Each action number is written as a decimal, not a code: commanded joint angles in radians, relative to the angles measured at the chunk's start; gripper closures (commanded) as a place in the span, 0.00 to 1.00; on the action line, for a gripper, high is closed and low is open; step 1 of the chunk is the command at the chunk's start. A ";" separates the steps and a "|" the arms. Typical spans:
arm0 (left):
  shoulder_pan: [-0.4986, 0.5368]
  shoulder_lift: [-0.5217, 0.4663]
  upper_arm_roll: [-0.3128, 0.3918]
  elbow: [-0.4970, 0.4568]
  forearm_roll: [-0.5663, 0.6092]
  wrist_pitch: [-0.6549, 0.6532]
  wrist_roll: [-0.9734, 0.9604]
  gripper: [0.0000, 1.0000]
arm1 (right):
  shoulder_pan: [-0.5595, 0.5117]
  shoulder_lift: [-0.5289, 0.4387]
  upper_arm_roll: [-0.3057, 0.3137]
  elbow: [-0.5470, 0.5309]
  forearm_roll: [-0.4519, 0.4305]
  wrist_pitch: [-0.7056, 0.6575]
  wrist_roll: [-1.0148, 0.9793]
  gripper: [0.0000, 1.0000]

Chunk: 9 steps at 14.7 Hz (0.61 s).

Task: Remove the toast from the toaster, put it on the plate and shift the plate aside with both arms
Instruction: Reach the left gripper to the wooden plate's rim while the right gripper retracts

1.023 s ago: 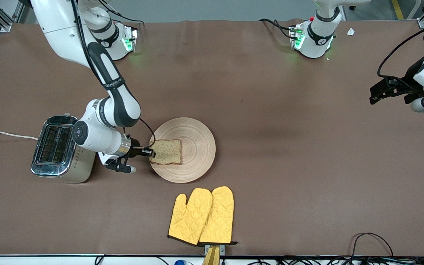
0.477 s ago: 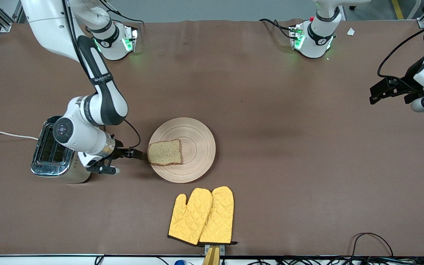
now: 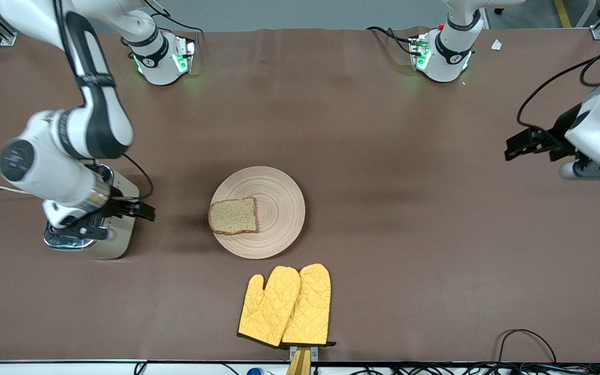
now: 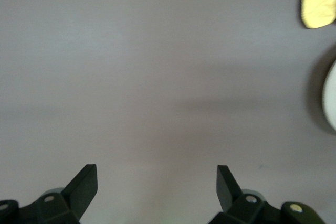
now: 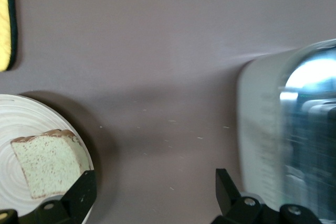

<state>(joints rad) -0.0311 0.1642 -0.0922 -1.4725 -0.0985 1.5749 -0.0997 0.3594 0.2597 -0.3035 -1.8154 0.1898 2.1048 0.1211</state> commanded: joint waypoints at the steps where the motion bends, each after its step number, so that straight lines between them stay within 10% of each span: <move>1: -0.015 0.090 -0.007 0.018 -0.103 0.052 0.006 0.00 | 0.000 -0.141 -0.067 -0.035 -0.059 -0.075 -0.011 0.00; 9: -0.035 0.299 -0.092 0.005 -0.395 0.258 0.188 0.04 | 0.000 -0.376 -0.100 0.019 -0.191 -0.386 -0.008 0.00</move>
<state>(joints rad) -0.0641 0.4124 -0.1565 -1.4759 -0.4450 1.7793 0.0228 0.3552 -0.0658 -0.4080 -1.7990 0.0434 1.7634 0.1076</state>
